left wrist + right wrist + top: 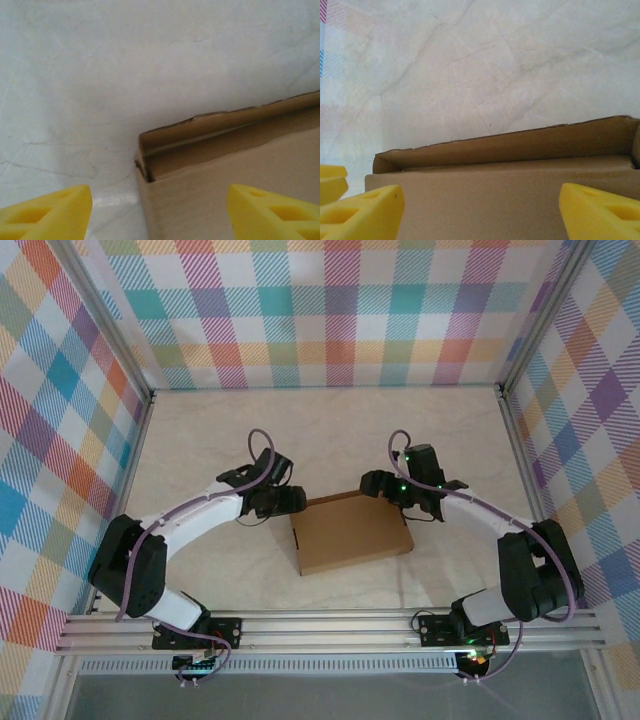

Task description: Fold the paper box

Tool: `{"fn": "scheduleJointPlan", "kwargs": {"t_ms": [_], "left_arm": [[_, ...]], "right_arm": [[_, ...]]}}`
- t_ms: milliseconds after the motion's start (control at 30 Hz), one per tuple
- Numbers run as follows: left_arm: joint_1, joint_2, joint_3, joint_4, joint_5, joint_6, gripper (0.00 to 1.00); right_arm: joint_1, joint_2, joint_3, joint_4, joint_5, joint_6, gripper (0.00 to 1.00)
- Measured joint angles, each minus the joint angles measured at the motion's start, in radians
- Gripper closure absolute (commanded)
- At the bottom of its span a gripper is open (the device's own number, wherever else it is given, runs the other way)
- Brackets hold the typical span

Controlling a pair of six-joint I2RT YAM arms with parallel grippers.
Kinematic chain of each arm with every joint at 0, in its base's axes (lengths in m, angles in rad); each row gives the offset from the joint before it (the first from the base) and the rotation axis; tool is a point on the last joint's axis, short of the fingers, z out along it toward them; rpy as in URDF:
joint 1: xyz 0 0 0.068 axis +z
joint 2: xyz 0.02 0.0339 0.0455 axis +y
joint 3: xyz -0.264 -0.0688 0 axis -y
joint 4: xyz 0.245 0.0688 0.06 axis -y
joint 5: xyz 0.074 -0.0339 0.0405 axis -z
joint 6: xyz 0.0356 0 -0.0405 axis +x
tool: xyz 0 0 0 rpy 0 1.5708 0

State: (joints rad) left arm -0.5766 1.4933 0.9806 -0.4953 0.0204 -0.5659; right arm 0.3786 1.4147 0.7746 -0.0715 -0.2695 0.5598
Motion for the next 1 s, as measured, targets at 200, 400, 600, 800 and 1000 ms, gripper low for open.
{"fn": "scheduleJointPlan", "kwargs": {"t_ms": [200, 400, 600, 800, 1000], "left_arm": [[0.080, 0.039, 0.042, 0.051, 0.035, 0.035, 0.14], [0.159, 0.296, 0.283, 0.087, 0.132, 0.135, 0.15], [0.180, 0.467, 0.402, 0.077, 0.259, 0.179, 0.30], [0.180, 0.534, 0.436, 0.056, 0.398, 0.190, 0.40], [0.171, 0.526, 0.357, 0.056, 0.493, 0.190, 0.43]], "right_arm": [[-0.001, -0.196, -0.029, -0.077, -0.032, -0.046, 0.19], [0.031, -0.428, -0.146, -0.246, -0.233, -0.099, 0.17], [0.132, -0.442, -0.263, -0.357, -0.428, -0.104, 0.17], [0.148, -0.264, -0.276, -0.356, -0.444, -0.095, 0.19], [0.058, -0.092, -0.174, -0.282, -0.362, -0.058, 0.21]]}}
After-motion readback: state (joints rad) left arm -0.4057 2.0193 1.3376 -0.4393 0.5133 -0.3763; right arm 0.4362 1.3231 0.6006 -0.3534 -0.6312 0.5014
